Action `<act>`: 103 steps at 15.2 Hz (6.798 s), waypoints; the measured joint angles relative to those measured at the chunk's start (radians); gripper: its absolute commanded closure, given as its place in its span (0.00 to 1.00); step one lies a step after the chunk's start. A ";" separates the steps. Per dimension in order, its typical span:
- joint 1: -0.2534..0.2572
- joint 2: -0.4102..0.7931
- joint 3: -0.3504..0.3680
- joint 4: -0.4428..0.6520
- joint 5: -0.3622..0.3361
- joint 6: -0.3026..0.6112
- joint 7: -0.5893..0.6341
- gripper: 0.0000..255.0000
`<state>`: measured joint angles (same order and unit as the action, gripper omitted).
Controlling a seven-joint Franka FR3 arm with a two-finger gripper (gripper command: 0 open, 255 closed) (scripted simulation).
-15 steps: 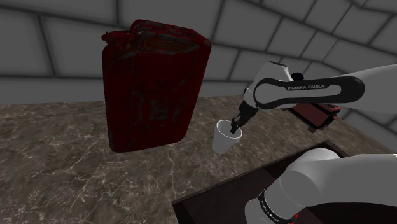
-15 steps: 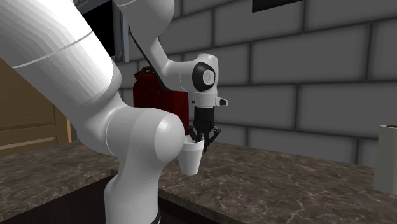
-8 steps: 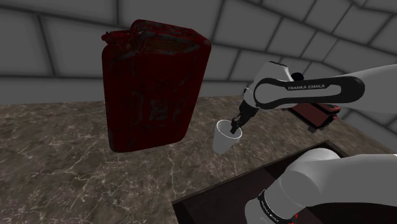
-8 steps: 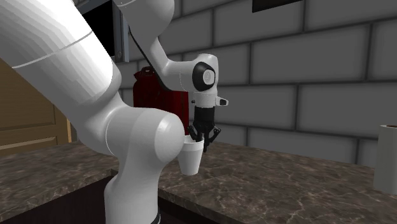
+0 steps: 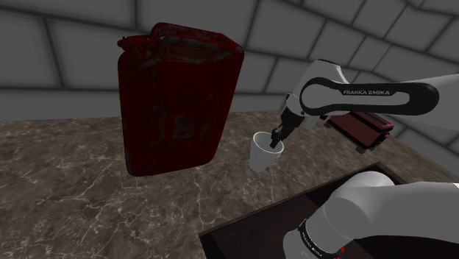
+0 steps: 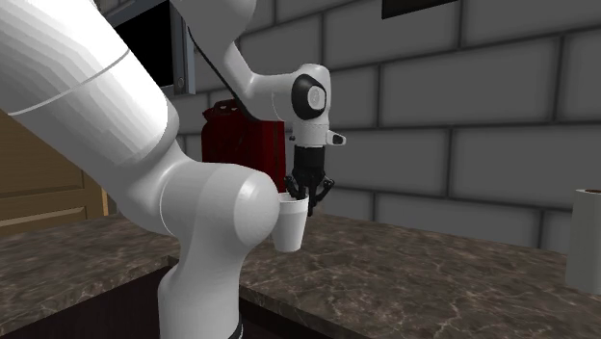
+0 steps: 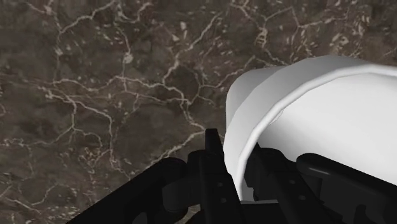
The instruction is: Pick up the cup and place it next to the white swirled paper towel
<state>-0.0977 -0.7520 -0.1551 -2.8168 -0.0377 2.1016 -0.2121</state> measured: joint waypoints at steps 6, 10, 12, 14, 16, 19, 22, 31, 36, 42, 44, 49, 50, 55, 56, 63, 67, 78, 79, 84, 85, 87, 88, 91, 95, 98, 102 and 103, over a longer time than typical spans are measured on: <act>0.002 -0.028 0.008 0.065 0.004 -0.094 0.006 1.00; 0.002 -0.044 0.012 0.112 0.006 -0.156 0.007 1.00; 0.004 -0.045 0.015 0.134 0.008 -0.179 0.011 1.00; 0.004 -0.051 0.017 0.162 0.009 -0.212 0.011 1.00; 0.006 -0.054 0.020 0.185 0.012 -0.238 0.014 1.00; 0.008 -0.056 0.025 0.223 0.015 -0.279 0.018 1.00; 0.008 -0.055 0.026 0.263 0.016 -0.318 0.018 1.00; 0.013 -0.041 0.033 0.393 0.022 -0.433 0.024 1.00; 0.016 -0.026 0.035 0.469 0.025 -0.494 0.025 1.00; 0.019 -0.002 0.037 0.564 0.029 -0.565 0.028 1.00; 0.021 0.008 0.041 0.599 0.032 -0.590 0.032 1.00; 0.012 0.046 -0.004 0.665 0.008 -0.618 -0.017 1.00; 0.007 0.053 -0.023 0.676 -0.003 -0.622 -0.038 1.00; -0.013 0.125 -0.137 0.743 -0.054 -0.614 -0.164 1.00; -0.015 0.145 -0.158 0.762 -0.061 -0.613 -0.187 1.00; -0.022 0.306 -0.324 0.918 -0.082 -0.599 -0.371 1.00; -0.024 0.422 -0.426 1.031 -0.061 -0.600 -0.487 1.00; -0.177 0.937 -0.694 1.492 0.247 -0.689 -0.888 1.00; -0.222 0.999 -0.699 1.561 0.293 -0.717 -0.920 1.00; -0.461 1.243 -0.672 1.876 0.472 -0.839 -1.006 1.00; -0.466 1.249 -0.671 1.872 0.475 -0.832 -1.012 1.00; -0.458 1.251 -0.671 1.845 0.474 -0.806 -1.017 1.00; -0.440 1.238 -0.675 1.806 0.464 -0.782 -1.021 1.00; -0.398 1.209 -0.684 1.721 0.442 -0.726 -1.023 1.00; -0.357 1.180 -0.692 1.617 0.420 -0.651 -1.030 1.00; -0.334 1.167 -0.695 1.554 0.410 -0.602 -1.032 1.00; -0.313 1.157 -0.696 1.487 0.403 -0.545 -1.036 1.00; -0.303 1.149 -0.698 1.463 0.398 -0.528 -1.036 1.00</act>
<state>-0.4010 0.3971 -0.8526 -1.3535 0.3601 1.5734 -1.2478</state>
